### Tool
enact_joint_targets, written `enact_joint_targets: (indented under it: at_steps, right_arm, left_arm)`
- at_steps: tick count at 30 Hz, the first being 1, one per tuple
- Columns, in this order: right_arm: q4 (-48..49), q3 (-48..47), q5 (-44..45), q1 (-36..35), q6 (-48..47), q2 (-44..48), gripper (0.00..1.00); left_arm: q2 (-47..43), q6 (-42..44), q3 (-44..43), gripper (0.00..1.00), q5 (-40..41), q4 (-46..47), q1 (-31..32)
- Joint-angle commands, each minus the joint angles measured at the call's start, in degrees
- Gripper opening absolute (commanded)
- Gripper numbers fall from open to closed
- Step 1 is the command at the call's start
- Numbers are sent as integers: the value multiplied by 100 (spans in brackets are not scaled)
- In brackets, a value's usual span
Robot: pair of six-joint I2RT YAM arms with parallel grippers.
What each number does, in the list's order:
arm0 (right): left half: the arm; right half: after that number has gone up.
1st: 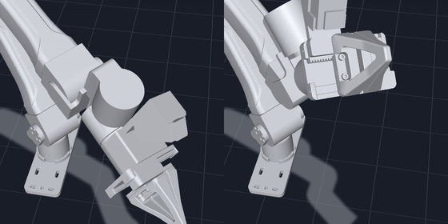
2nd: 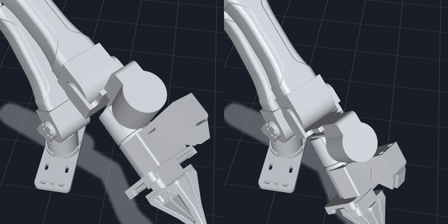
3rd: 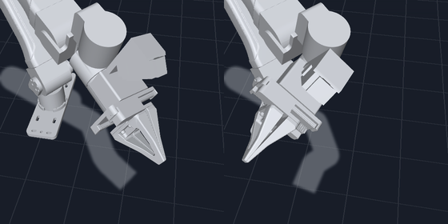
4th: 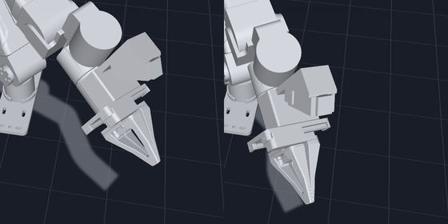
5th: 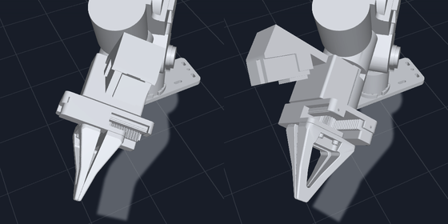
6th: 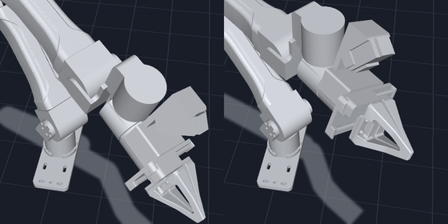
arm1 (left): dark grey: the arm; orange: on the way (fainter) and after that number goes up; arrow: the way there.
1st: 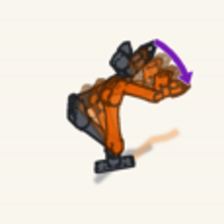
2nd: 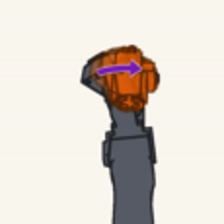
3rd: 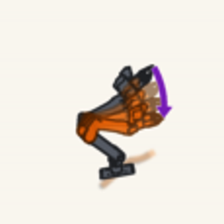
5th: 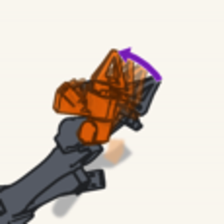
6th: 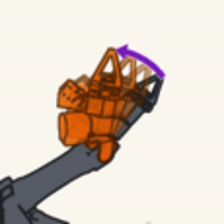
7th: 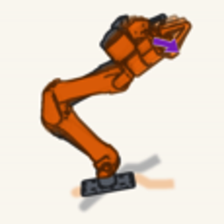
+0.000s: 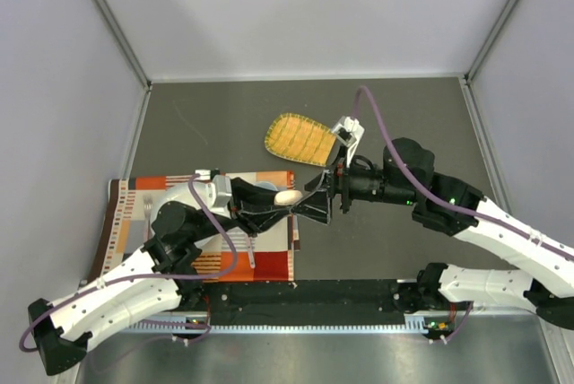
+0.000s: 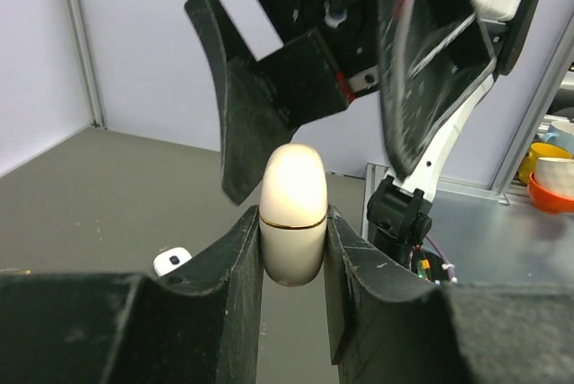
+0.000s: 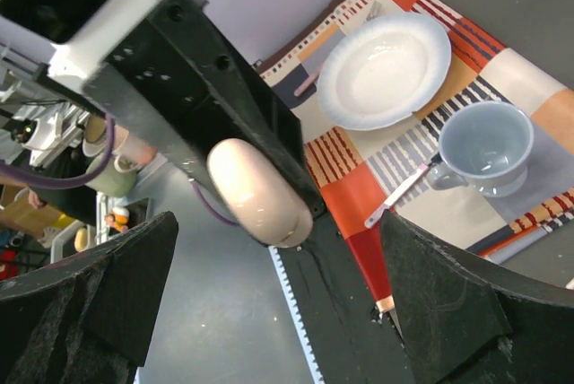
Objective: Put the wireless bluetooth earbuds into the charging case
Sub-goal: Open the charging case.
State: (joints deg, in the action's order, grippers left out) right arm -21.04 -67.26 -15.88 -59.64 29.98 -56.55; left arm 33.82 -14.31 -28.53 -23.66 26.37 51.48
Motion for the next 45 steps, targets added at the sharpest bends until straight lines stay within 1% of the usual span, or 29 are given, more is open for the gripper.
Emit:
enact_joint_targets:
  at_steps: [1,7,12,20,24,30,35,45]
  right_arm:
    - [21,3,173,-48,-159,-75,94]
    - [-14,21,410,-48,-220,-93,94]
    - [3,12,919,-39,-168,-5,96]
    - [56,-24,1061,40,25,-5,98]
    - [73,-24,1025,66,61,4,98]
    - [205,38,797,57,140,57,98]
    - [398,135,832,57,184,215,99]
    - [442,152,797,66,166,294,99]
  left_arm:
    - [19,-81,-302,0,-139,395,28]
    - [63,-90,-363,0,-446,457,28]
    - [28,-99,-381,0,-832,343,28]
    - [-157,-72,-302,0,-947,132,28]
    - [-218,-90,-276,0,-913,26,28]
    - [-332,-72,-214,0,-623,-35,28]
    - [-359,-107,-179,0,-438,-202,28]
    - [-508,-90,-65,0,-201,-308,28]
